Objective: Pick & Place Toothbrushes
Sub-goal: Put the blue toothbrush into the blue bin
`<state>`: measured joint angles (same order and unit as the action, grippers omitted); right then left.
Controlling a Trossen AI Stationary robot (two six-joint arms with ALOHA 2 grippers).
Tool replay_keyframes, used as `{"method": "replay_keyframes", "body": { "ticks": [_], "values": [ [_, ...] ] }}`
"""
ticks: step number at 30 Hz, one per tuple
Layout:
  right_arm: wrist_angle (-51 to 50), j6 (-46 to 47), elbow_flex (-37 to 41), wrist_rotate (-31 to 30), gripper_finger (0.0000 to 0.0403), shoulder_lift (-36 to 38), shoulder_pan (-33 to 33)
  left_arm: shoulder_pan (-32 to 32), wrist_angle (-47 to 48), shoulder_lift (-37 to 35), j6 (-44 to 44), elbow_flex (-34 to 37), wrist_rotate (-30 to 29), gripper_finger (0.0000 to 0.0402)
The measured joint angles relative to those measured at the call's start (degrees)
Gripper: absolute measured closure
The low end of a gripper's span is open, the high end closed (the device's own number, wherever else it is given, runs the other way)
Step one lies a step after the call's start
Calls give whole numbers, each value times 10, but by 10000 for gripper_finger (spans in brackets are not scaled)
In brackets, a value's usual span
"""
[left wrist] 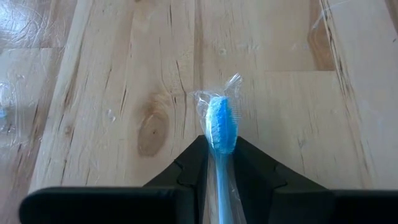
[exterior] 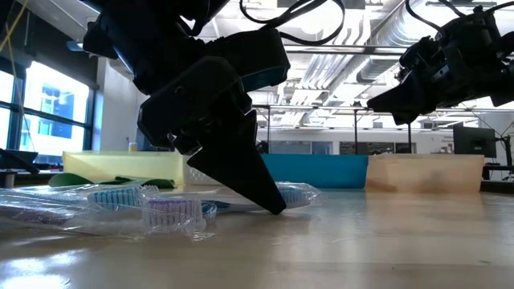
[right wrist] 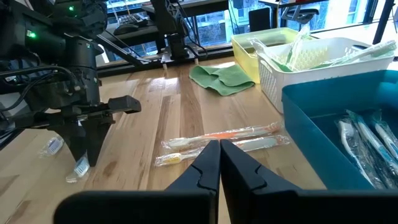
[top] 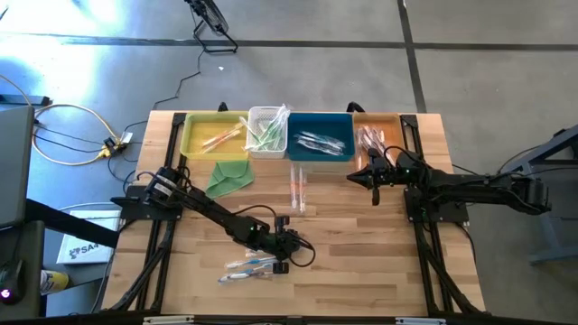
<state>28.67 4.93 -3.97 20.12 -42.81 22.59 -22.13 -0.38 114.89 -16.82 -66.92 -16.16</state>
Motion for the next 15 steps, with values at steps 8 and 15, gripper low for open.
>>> {"method": "replay_keyframes", "body": {
  "ticks": [8,15],
  "values": [
    [0,-1,0,-3,399,0,0,0,-2,0,-2,0,-3,336],
    [0,-1,0,-2,399,0,0,0,-10,0,-1,1,-7,344]
  ]
}}
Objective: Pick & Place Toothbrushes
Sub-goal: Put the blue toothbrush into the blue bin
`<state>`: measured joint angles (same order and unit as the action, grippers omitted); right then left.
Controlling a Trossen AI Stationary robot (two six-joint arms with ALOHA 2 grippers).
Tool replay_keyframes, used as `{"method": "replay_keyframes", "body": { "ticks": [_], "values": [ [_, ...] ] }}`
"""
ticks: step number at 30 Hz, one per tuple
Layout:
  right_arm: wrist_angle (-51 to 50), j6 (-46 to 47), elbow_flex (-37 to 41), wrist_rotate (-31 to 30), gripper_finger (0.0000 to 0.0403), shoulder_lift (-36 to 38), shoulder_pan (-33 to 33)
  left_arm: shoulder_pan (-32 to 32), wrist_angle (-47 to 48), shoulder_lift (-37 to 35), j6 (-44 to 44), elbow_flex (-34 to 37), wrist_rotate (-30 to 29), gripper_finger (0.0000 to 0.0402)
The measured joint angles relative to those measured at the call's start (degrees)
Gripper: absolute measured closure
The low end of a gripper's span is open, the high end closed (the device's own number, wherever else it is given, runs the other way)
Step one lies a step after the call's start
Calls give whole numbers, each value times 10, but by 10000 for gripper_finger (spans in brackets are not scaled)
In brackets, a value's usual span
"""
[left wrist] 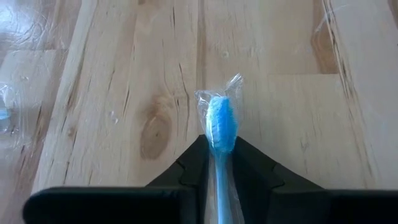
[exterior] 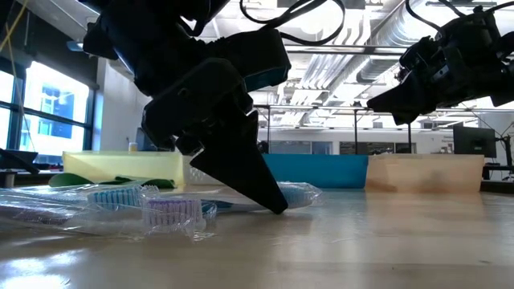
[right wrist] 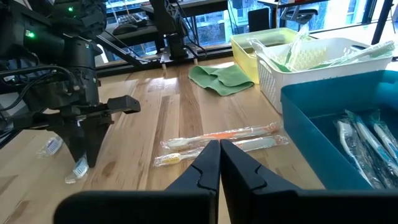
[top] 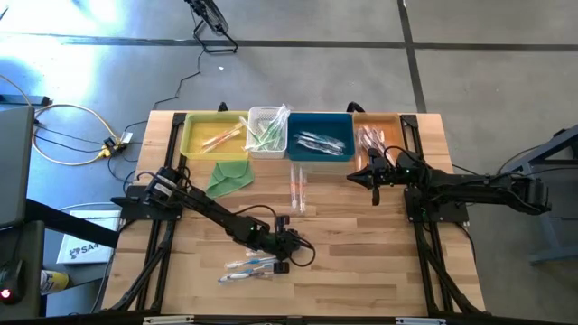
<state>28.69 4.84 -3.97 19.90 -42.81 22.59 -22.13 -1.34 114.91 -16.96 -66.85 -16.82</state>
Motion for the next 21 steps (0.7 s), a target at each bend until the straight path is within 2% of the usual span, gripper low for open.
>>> {"method": "replay_keyframes", "body": {
  "ticks": [6,11,17,21],
  "values": [
    [0,0,0,0,399,0,0,1,-5,-2,21,0,-5,392],
    [-2,0,0,0,399,0,0,5,2,-2,44,-16,-4,388],
    [-2,0,0,0,399,0,0,25,4,-2,81,-47,28,397],
    [-4,1,0,1,399,0,0,40,47,-3,102,-85,48,399]
  ]
}}
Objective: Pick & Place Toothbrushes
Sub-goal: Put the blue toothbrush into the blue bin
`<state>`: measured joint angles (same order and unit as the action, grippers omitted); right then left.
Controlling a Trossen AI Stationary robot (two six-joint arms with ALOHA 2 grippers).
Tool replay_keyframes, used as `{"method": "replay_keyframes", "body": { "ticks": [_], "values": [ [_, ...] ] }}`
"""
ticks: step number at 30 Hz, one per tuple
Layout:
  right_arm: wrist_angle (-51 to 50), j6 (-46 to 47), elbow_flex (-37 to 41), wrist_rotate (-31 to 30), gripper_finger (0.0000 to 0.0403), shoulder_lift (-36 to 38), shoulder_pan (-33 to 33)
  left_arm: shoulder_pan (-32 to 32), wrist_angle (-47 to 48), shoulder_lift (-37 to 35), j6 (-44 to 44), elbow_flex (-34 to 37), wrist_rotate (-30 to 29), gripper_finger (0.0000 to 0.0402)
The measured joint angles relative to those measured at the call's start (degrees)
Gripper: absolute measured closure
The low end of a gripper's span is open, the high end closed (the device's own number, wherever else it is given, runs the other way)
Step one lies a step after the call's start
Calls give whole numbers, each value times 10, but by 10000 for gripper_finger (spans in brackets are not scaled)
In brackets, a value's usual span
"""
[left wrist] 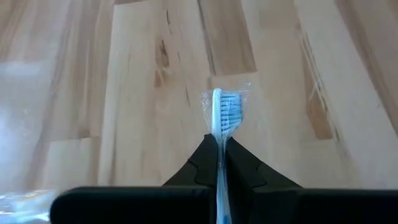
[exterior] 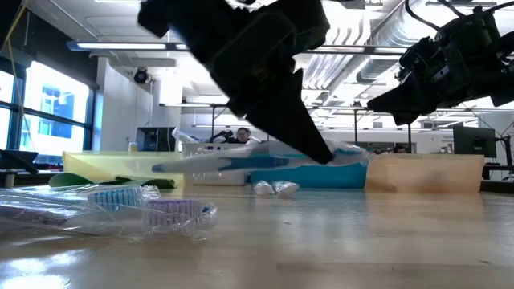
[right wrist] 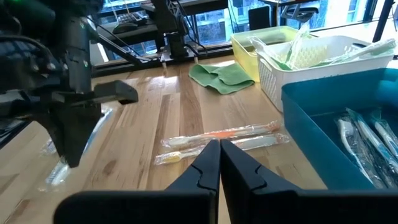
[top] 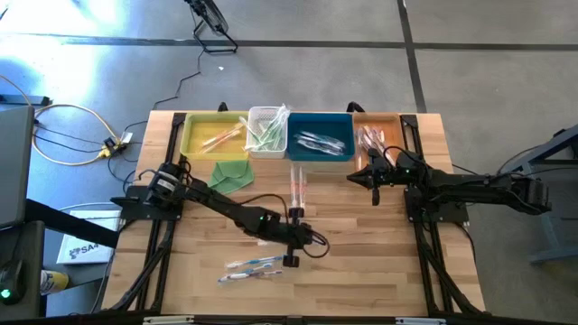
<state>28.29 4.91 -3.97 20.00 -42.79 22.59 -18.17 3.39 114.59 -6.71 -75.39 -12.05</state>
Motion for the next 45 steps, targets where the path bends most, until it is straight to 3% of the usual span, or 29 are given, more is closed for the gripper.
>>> {"method": "replay_keyframes", "body": {
  "ticks": [5,11,19,27,32,39,45],
  "values": [
    [-13,0,0,10,399,0,0,11,135,-4,35,-80,3,400],
    [-12,-1,0,11,399,0,0,26,302,-34,54,-152,-43,400],
    [-20,-6,-1,13,399,4,0,67,364,-104,83,-155,-53,401],
    [-20,-7,-1,9,399,4,0,165,349,-161,236,-155,-63,401],
    [-19,-7,0,-2,399,4,0,254,292,-175,331,-156,8,401],
    [-33,4,0,-10,399,4,0,381,302,-180,417,-155,120,401],
    [-67,71,0,-101,399,3,0,458,293,-184,466,-155,214,401]
  ]
}}
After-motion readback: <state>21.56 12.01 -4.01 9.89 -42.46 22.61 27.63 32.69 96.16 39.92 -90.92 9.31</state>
